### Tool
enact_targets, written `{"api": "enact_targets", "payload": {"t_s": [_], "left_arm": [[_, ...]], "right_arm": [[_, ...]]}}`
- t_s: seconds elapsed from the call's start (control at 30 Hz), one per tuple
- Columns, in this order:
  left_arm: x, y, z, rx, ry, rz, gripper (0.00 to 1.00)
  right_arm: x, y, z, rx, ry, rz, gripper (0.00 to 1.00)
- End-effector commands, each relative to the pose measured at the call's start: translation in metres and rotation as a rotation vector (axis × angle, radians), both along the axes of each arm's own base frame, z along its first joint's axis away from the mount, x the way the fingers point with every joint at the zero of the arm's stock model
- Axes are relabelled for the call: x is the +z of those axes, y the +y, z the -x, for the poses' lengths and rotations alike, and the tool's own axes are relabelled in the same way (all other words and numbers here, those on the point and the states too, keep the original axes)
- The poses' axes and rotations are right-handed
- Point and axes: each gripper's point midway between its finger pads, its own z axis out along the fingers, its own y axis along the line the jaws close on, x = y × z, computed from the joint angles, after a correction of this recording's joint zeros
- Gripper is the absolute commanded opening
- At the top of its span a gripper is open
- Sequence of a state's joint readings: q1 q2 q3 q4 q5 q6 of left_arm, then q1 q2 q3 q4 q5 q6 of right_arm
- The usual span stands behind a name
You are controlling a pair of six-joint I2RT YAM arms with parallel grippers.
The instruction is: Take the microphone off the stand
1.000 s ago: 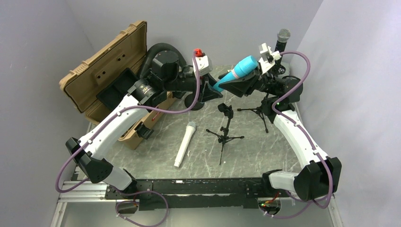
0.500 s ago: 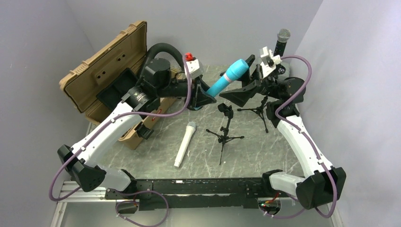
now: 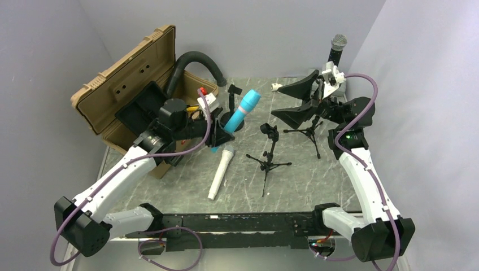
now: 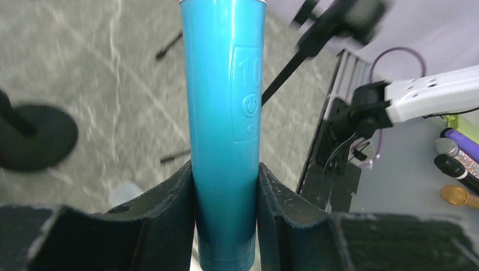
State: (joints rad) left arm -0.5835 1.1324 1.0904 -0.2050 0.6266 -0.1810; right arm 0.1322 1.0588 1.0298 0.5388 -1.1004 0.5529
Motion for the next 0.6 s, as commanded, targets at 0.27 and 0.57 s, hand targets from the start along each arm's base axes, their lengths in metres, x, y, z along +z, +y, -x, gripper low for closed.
{"api": "enact_targets", "payload": {"t_s": [0.27, 0.57], "left_arm": [[-0.101, 0.017, -0.001, 0.181, 0.313, -0.02, 0.0], [-0.161, 0.011, 0.006, 0.233, 0.542, -0.022, 0.0]], "right_arm": [[-0.002, -0.027, -0.014, -0.127, -0.024, -0.012, 1.0], [-0.01, -0.034, -0.024, -0.171, -0.014, -0.007, 1.0]]}}
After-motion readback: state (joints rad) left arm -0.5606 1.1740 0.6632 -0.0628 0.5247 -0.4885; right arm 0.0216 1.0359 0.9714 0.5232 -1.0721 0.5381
